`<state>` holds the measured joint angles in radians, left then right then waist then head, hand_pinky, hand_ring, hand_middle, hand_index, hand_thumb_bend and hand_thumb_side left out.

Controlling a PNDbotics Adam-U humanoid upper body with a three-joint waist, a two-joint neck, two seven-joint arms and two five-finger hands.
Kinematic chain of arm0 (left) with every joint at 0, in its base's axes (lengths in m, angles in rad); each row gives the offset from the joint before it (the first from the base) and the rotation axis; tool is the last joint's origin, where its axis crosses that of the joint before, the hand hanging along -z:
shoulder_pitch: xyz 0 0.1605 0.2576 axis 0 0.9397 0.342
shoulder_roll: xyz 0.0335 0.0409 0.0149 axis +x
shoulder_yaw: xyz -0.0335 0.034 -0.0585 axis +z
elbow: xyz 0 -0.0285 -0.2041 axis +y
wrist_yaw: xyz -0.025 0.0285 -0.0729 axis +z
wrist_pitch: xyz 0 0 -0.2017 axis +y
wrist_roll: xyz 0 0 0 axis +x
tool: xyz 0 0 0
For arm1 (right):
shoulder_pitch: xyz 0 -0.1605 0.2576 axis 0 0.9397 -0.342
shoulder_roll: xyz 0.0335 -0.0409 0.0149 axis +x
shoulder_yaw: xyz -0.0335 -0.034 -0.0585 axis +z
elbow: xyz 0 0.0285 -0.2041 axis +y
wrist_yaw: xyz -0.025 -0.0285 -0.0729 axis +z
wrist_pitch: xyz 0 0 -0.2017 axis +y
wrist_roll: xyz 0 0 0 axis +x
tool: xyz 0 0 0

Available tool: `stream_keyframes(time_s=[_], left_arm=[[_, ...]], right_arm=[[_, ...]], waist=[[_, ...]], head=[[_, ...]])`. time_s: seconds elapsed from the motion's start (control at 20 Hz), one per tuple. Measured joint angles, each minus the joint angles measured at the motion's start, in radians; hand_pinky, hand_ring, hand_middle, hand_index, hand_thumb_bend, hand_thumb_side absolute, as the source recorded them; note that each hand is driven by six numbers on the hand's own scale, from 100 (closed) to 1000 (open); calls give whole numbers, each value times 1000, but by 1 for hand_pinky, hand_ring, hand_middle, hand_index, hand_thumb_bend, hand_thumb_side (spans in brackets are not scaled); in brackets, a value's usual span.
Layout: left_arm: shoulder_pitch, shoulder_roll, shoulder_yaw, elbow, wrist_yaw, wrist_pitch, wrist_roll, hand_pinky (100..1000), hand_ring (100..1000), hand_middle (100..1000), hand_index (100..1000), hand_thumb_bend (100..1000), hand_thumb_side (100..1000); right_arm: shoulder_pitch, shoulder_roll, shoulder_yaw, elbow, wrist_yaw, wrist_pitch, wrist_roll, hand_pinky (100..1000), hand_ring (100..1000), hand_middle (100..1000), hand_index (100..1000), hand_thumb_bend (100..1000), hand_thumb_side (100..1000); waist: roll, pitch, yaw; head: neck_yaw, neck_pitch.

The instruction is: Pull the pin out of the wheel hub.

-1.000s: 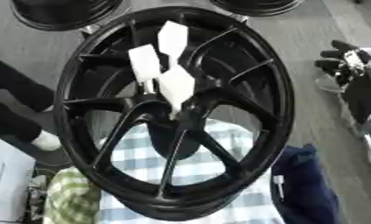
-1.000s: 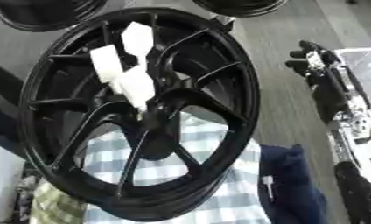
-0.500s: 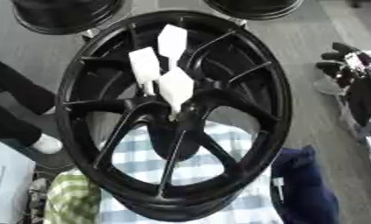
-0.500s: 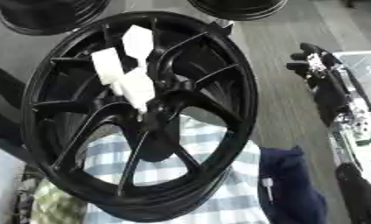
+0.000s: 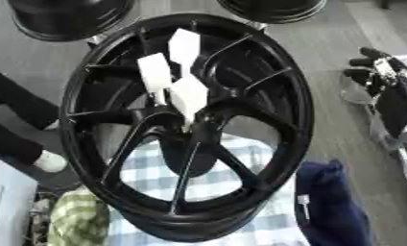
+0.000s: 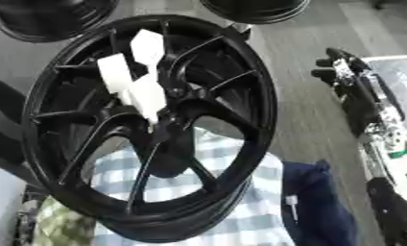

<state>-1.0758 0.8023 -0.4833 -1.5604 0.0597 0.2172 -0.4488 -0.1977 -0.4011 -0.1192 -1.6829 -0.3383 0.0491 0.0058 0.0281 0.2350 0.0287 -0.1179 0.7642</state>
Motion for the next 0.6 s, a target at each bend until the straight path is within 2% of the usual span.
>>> stream_keyframes(time_s=[0.25,0.6], left_arm=[[-90,-63,-102,70,-95,25,-141,836,817,770,831,143,784],[-138,-145,-173,149,-195,38,-268,859,827,780,846,249,815]], right_arm=[[3,0,1,2,0,1,1,934,733,691,831,100,583],[4,0,3,3,0,1,1,935,733,691,831,100,587]], waist=[[-1,-2,2],[-9,-2,1]], head=[[-23,0],[-34,1]])
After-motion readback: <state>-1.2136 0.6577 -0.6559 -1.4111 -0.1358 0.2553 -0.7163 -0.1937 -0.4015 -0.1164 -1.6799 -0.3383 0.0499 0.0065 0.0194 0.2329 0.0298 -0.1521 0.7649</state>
